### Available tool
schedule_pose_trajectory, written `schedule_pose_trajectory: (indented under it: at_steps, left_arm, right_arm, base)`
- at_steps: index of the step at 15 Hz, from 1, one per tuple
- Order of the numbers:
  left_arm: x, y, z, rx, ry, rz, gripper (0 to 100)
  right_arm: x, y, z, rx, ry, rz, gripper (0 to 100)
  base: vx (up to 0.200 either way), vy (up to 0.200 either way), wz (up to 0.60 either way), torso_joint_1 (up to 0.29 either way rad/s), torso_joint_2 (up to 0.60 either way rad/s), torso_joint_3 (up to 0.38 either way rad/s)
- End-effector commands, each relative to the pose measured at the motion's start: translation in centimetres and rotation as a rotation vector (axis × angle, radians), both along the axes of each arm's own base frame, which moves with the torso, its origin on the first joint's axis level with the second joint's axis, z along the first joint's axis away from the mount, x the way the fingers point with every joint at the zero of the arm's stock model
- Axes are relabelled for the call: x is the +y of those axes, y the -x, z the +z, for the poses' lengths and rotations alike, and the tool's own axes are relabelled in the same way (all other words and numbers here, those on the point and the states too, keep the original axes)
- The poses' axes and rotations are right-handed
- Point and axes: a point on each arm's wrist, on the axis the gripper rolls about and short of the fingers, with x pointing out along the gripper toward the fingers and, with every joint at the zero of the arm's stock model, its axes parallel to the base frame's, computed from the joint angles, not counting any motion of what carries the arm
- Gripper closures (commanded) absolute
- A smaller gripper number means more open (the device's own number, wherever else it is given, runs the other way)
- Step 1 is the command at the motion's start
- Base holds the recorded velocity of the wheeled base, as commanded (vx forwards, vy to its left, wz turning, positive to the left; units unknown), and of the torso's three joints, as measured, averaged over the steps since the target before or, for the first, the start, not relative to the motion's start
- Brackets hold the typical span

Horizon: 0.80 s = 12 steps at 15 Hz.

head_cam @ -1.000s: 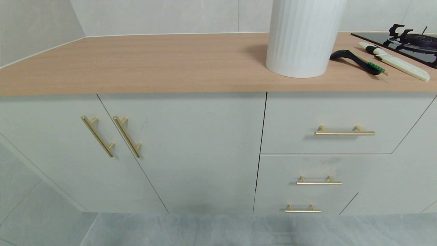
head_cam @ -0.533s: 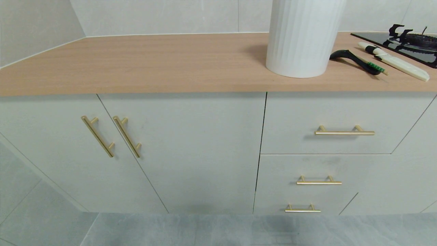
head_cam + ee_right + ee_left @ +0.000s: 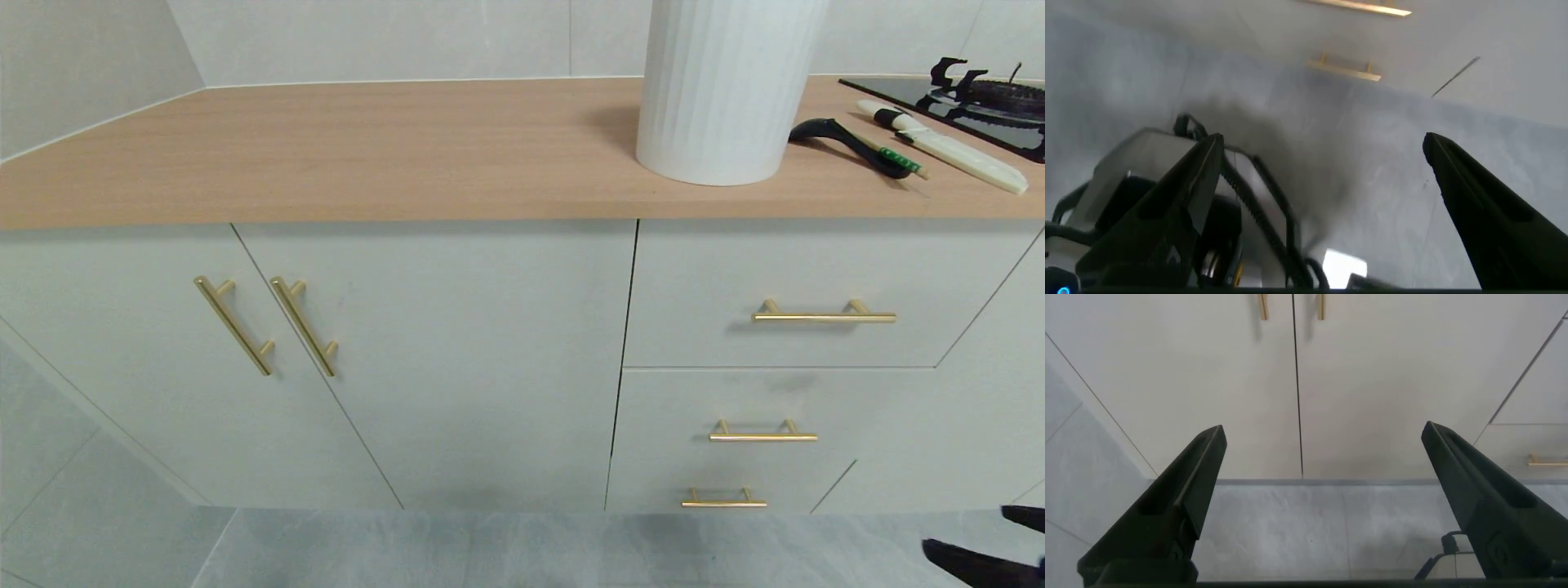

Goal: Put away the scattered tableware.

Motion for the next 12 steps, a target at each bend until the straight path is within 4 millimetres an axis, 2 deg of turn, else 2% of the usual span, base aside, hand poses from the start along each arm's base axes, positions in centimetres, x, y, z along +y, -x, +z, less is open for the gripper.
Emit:
schedule_pose_trajectory:
  at_steps: [1, 2, 3, 4, 5, 7, 9, 12]
  left_arm:
    - [0.0, 0.0, 0.0, 0.001, 0.0, 0.0, 0]
    - [0.0, 0.0, 0.0, 0.001, 0.0, 0.0, 0]
    - [0.0, 0.0, 0.0, 0.001, 0.0, 0.0, 0]
    - [0.0, 0.0, 0.0, 0.001, 0.0, 0.0, 0]
    - [0.0, 0.0, 0.0, 0.001, 0.0, 0.0, 0]
    - [0.0, 0.0, 0.0, 0.001, 0.0, 0.0, 0]
    - [0.0, 0.0, 0.0, 0.001, 0.0, 0.0, 0]
    - [0.0, 0.0, 0.0, 0.001, 0.0, 0.0, 0]
  right_arm:
    - [2.6, -9.0, -1.5, 0.169, 0.035, 0.053, 0]
    - [2.9, -11.3, -2.1, 0.183, 0.048, 0.037, 0]
    - [3.1, -12.1, -2.4, 0.193, 0.056, 0.03, 0]
    - [3.6, -14.1, -4.3, 0.244, 0.072, 0.021, 0]
    - [3.7, -15.0, -5.5, 0.25, 0.087, 0.007, 0]
    - [3.7, -15.9, -8.1, 0.223, 0.117, -0.038, 0]
    - [3.8, -16.8, -9.5, 0.118, 0.11, -0.062, 0]
    - [3.7, -16.5, -9.9, 0.024, 0.104, -0.088, 0]
  base:
    - [0.0, 0.0, 0.0, 0.0, 0.0, 0.0]
    - [0.0, 0.0, 0.0, 0.0, 0.0, 0.0]
    - [0.0, 0.0, 0.0, 0.0, 0.0, 0.0]
    - [0.0, 0.0, 0.0, 0.0, 0.0, 0.0]
    - [0.0, 0.0, 0.0, 0.0, 0.0, 0.0]
    - [0.0, 0.0, 0.0, 0.0, 0.0, 0.0]
    - [0.0, 0.0, 0.0, 0.0, 0.0, 0.0]
    - [0.0, 0.0, 0.0, 0.0, 0.0, 0.0]
